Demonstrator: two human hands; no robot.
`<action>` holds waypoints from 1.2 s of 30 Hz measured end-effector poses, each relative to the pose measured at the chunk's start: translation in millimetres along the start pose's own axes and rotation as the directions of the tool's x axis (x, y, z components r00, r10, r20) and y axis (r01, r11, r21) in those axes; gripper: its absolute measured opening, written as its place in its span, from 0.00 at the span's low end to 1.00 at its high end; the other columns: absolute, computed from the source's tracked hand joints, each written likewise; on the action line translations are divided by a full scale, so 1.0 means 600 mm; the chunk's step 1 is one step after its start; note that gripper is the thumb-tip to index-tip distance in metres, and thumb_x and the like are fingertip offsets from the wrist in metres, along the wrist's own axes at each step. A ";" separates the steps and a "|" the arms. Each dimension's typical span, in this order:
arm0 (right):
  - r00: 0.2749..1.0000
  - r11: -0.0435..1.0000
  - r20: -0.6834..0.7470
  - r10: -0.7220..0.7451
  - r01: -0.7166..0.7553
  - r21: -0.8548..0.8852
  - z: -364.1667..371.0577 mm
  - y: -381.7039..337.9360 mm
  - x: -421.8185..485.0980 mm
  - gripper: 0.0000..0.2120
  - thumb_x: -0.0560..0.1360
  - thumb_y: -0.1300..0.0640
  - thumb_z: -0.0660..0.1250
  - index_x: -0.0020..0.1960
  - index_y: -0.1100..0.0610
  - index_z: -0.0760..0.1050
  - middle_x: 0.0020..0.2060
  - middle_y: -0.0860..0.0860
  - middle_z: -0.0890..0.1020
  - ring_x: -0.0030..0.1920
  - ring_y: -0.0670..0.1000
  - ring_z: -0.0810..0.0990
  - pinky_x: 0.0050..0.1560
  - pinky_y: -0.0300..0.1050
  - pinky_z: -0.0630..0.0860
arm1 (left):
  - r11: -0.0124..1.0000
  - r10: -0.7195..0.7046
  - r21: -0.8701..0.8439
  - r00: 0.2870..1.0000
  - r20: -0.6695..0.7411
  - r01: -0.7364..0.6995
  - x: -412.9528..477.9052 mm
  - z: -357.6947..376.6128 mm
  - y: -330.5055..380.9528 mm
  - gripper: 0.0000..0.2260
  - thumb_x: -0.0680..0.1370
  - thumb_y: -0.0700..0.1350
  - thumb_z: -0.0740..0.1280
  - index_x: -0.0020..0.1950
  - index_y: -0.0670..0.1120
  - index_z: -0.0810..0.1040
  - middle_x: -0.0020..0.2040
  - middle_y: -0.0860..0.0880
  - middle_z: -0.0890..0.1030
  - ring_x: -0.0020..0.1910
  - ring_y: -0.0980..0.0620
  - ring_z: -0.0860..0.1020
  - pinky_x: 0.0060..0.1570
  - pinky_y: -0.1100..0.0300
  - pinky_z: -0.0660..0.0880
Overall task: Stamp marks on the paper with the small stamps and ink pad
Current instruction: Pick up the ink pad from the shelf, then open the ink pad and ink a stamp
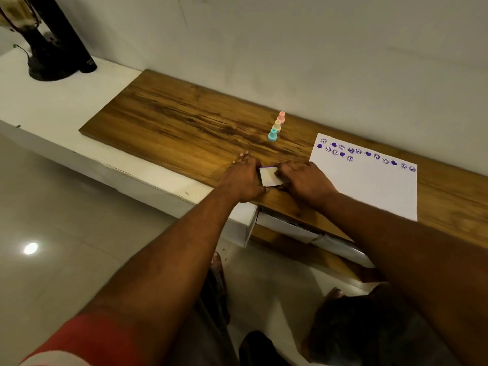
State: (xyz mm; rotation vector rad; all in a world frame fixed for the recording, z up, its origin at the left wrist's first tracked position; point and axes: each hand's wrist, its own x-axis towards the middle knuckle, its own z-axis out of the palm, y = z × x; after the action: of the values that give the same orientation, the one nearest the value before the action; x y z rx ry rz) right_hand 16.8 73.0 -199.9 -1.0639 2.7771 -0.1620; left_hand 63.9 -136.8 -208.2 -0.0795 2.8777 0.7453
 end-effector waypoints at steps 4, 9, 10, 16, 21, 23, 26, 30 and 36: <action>0.999 0.999 0.043 -0.031 0.030 0.028 -0.016 0.006 0.005 0.21 0.82 0.45 0.63 0.73 0.48 0.69 0.72 0.52 0.75 0.71 0.56 0.74 0.71 0.51 0.71 | 1.000 -0.004 0.022 1.000 0.019 0.004 0.003 -0.001 0.002 0.34 0.71 0.58 0.79 0.72 0.49 0.70 0.80 0.41 0.65 0.81 0.41 0.59 0.75 0.46 0.64; 0.996 0.989 0.073 -0.058 0.048 0.138 -0.030 0.013 0.007 0.20 0.83 0.47 0.63 0.73 0.49 0.70 0.69 0.52 0.78 0.67 0.54 0.77 0.67 0.50 0.75 | 0.999 0.001 0.043 0.999 0.047 -0.003 0.006 -0.012 0.005 0.35 0.71 0.58 0.80 0.72 0.47 0.71 0.82 0.39 0.60 0.83 0.42 0.53 0.78 0.47 0.59; 0.996 0.983 0.065 -0.067 0.055 0.173 -0.033 0.015 0.010 0.19 0.83 0.48 0.63 0.73 0.49 0.72 0.68 0.52 0.79 0.65 0.54 0.78 0.64 0.49 0.76 | 0.999 0.003 0.041 0.999 0.046 -0.005 0.005 -0.013 0.005 0.35 0.71 0.57 0.80 0.72 0.47 0.71 0.82 0.39 0.60 0.83 0.42 0.53 0.78 0.47 0.59; 0.996 0.938 0.081 -0.033 0.002 0.346 -0.046 0.032 0.043 0.09 0.86 0.51 0.57 0.62 0.47 0.75 0.53 0.47 0.82 0.53 0.50 0.80 0.49 0.40 0.75 | 0.998 0.018 0.054 0.999 0.035 -0.020 0.002 -0.018 0.006 0.36 0.71 0.58 0.79 0.73 0.47 0.71 0.79 0.40 0.67 0.82 0.42 0.57 0.77 0.47 0.62; 0.997 0.925 0.083 0.002 -0.034 0.378 -0.052 0.044 0.082 0.09 0.86 0.49 0.56 0.57 0.48 0.75 0.50 0.49 0.80 0.52 0.53 0.79 0.43 0.38 0.70 | 0.996 0.012 0.085 0.999 0.050 -0.016 0.002 -0.020 0.009 0.45 0.72 0.59 0.79 0.81 0.44 0.62 0.83 0.40 0.59 0.83 0.42 0.53 0.80 0.48 0.55; 0.997 0.929 0.082 0.015 -0.044 0.367 -0.053 0.046 0.099 0.12 0.86 0.50 0.57 0.62 0.52 0.77 0.55 0.52 0.81 0.55 0.53 0.77 0.48 0.43 0.72 | 0.994 0.012 0.103 0.998 0.063 -0.018 0.004 -0.021 0.010 0.47 0.72 0.59 0.78 0.82 0.43 0.59 0.83 0.39 0.58 0.83 0.42 0.52 0.81 0.47 0.53; 0.995 0.929 0.086 0.040 -0.068 0.363 -0.053 0.044 0.114 0.15 0.86 0.50 0.58 0.67 0.55 0.75 0.62 0.54 0.81 0.61 0.56 0.77 0.57 0.50 0.75 | 0.993 0.007 0.114 0.997 0.077 -0.016 0.004 -0.022 0.010 0.48 0.73 0.58 0.78 0.83 0.42 0.56 0.84 0.39 0.55 0.84 0.42 0.50 0.81 0.47 0.51; 0.998 0.915 0.023 0.053 -0.058 0.400 -0.044 0.038 0.122 0.15 0.85 0.52 0.62 0.69 0.55 0.75 0.64 0.54 0.81 0.62 0.54 0.78 0.61 0.49 0.75 | 0.991 -0.005 0.136 0.998 0.060 -0.004 0.002 -0.024 0.010 0.48 0.72 0.59 0.78 0.83 0.42 0.57 0.84 0.40 0.55 0.84 0.42 0.50 0.82 0.47 0.51; 0.997 0.896 -0.033 0.063 -0.042 0.442 -0.027 0.042 0.116 0.18 0.83 0.53 0.65 0.72 0.56 0.74 0.66 0.53 0.80 0.65 0.53 0.78 0.61 0.44 0.72 | 0.988 -0.017 0.152 0.999 0.050 0.009 0.003 -0.024 0.007 0.48 0.72 0.62 0.77 0.83 0.43 0.58 0.84 0.40 0.55 0.84 0.42 0.50 0.81 0.46 0.53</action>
State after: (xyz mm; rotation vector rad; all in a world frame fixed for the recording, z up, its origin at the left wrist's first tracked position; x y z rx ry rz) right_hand -54.0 45.7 -196.0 -0.8717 2.6117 -0.7776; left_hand 60.0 -139.7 -194.1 -0.0588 2.8711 0.5152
